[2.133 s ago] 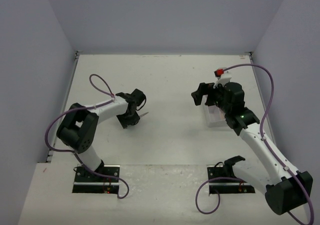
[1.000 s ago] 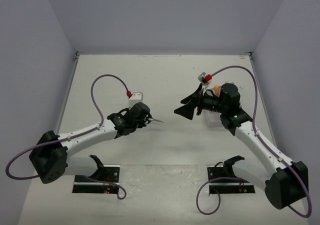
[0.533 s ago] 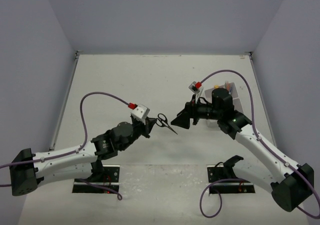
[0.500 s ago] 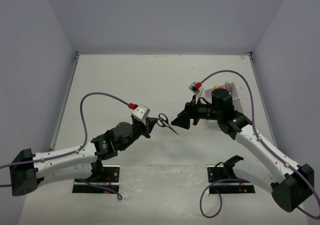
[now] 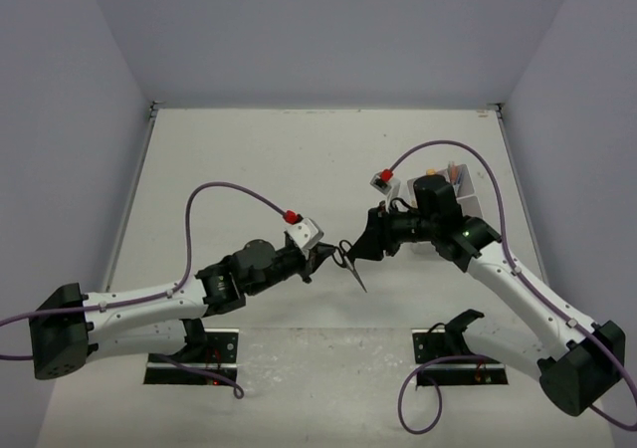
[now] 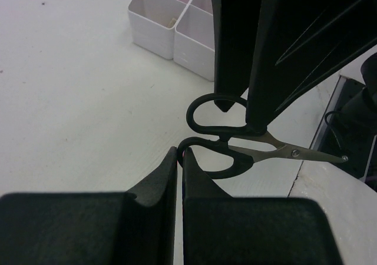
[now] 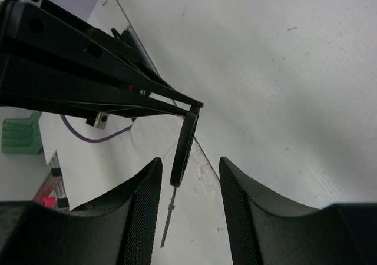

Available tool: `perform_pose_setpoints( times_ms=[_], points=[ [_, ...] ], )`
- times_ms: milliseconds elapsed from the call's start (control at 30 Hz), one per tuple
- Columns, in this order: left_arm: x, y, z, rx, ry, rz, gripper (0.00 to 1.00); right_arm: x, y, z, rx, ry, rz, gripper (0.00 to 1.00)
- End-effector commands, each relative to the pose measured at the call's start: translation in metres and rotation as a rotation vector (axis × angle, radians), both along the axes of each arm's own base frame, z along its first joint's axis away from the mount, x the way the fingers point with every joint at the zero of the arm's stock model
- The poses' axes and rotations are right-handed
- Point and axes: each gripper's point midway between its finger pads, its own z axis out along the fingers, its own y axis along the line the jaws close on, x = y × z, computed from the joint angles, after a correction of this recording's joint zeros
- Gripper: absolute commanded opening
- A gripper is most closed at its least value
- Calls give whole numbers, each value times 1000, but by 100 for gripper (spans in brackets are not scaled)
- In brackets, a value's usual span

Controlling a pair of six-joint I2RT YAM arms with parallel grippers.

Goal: Sort the stationery into containers
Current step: Place the scissors in the storage box.

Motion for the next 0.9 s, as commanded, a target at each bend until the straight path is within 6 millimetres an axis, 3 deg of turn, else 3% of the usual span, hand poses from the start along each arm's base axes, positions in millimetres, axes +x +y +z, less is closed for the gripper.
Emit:
perform_pose_setpoints(
  times_ms=[0, 267, 367, 467, 533, 567, 600, 667, 767, 867],
  points=[
    [-2, -8, 37, -70, -96, -47, 0, -11, 2, 0, -10, 24, 46, 46],
    [-11, -21, 38, -31, -99, -110, 0, -14, 18, -3, 2, 62, 95, 42],
    [-11, -19, 42, -34, -113, -100, 0, -14, 23, -6, -2, 83, 122, 22],
    [-12, -17, 50, -41, -138, -100, 0, -16, 29, -5, 28, 90, 155, 13],
    [-10, -15, 55, -38, -147, -90, 0, -16, 31, -3, 44, 86, 165, 0],
    [-9, -15, 56, -36, -148, -83, 0, -15, 31, -3, 45, 77, 160, 0],
    [-7, -13, 58, -38, -146, -68, 5, -12, 32, -2, 49, 62, 150, 0],
    [5, -4, 61, -48, -139, 21, 30, -7, 31, 1, 52, 27, 113, 0],
    [36, 31, 66, -71, -75, 314, 96, 9, 20, -7, 3, -20, -4, 0],
    [51, 67, 70, -40, 3, 541, 100, 38, -5, -15, -59, -76, -187, 0]
  ],
)
